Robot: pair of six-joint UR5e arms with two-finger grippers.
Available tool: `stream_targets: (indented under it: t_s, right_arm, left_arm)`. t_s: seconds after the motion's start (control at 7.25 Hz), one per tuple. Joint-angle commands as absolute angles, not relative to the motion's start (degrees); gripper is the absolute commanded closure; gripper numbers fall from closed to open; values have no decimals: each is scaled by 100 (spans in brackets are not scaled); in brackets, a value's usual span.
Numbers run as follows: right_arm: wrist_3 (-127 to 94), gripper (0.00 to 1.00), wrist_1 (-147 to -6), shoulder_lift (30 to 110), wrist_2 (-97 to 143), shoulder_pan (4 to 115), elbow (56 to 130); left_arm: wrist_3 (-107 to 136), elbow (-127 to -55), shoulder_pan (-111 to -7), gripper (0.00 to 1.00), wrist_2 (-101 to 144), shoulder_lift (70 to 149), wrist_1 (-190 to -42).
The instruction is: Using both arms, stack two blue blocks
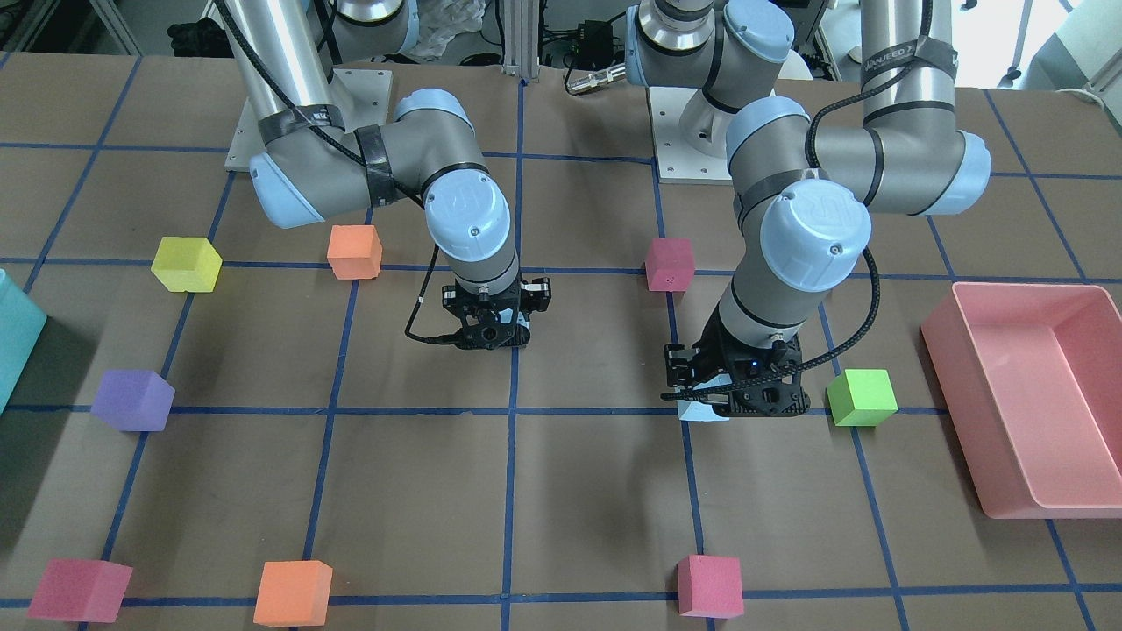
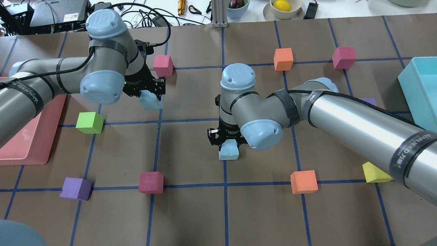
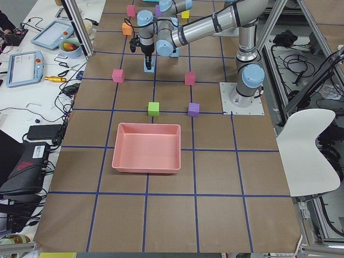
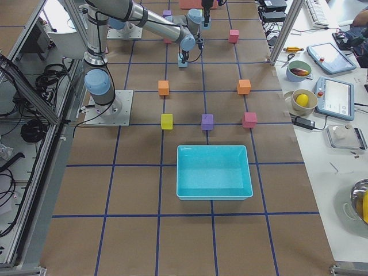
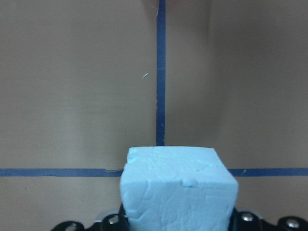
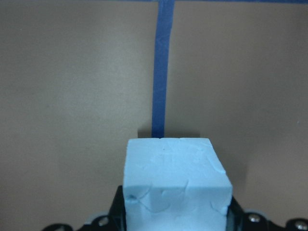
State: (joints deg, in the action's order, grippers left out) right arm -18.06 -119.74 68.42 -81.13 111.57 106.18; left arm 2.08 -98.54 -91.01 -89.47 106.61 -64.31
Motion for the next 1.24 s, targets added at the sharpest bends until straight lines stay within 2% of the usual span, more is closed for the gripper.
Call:
stream_targets:
  t_s: [0.0, 0.41, 0.83, 1.1]
  right_arm:
    - [-1819, 0, -11980, 6855, -8147, 11153, 10600]
    - [-1732, 0, -11831, 7004, -8209, 11023, 10320]
    - [-901, 0, -10155, 7443, -8753, 10497, 9363]
    - [-757, 0, -10072, 7847, -8736, 9996, 9325]
  left_arm:
    - [447, -9747, -9271, 100, -8956, 10460, -6723]
    - [641, -9764, -9422, 100, -8965, 10319, -6829]
    - [1333, -9843, -9912, 100, -8965, 10327, -6838]
    - [1966, -9861, -10456, 100, -8947, 10371, -6838]
